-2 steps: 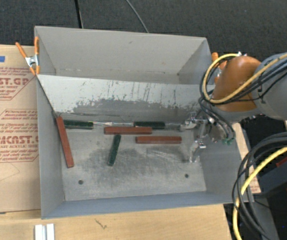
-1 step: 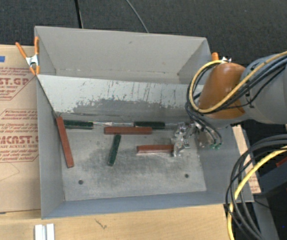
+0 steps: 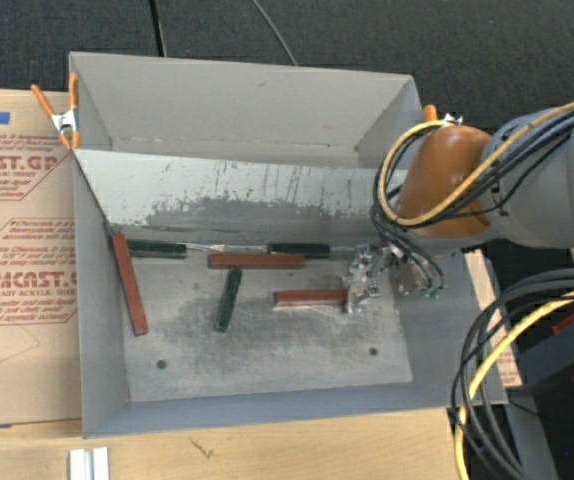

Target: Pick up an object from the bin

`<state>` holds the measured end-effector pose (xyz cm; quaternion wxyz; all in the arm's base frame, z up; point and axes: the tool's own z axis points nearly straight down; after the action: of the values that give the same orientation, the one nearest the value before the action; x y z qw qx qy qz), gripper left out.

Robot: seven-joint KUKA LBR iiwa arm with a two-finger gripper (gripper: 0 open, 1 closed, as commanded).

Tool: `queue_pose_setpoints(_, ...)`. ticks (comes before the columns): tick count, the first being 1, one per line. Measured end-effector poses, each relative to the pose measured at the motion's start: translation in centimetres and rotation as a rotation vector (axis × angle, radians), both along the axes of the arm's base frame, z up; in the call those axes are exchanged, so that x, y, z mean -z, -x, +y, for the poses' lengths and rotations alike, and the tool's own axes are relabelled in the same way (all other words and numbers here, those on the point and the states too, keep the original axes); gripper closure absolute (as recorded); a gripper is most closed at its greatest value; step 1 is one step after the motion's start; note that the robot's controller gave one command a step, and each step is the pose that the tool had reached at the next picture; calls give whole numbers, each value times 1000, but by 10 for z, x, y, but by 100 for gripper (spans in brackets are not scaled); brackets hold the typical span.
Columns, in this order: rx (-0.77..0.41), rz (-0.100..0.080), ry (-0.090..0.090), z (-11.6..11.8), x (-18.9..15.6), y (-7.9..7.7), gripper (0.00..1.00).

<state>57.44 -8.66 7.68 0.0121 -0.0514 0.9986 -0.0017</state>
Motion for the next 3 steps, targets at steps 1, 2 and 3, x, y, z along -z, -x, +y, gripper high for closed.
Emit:
queue_pose_setpoints(1, -343, 25, 1, -33, -66, 70, 100)
queue_pose_setpoints(2, -343, 24, 1, -33, -66, 70, 100)
queue_pose_setpoints(3, -350, 29, -1, -34, -121, 73, 100)
